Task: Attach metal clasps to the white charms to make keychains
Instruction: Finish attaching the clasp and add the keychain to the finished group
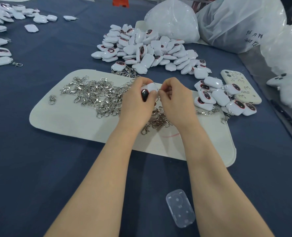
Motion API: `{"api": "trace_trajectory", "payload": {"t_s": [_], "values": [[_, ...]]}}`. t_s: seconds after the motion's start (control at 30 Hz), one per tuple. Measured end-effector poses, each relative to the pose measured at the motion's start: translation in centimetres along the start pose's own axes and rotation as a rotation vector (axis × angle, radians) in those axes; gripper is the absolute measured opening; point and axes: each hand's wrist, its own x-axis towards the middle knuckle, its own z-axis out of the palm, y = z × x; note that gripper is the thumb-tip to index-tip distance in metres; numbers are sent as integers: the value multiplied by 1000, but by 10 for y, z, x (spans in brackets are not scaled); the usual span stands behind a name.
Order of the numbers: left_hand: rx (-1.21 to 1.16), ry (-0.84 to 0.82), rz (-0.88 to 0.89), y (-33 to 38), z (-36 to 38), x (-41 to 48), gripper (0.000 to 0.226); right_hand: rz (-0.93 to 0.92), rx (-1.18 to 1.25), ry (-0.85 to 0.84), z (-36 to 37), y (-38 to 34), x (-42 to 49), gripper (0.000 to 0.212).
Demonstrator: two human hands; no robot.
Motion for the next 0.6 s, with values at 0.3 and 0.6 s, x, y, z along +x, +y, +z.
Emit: {"api": "trace_trajectory", "payload": {"t_s": [0.3, 0.6], "values": [[114, 41, 26, -2, -1, 1, 20, -30, -44, -38, 4, -2, -2, 7], [212, 26, 84, -3, -1, 1, 23, -36, -81, -67, 5, -2, -2, 5]]}}
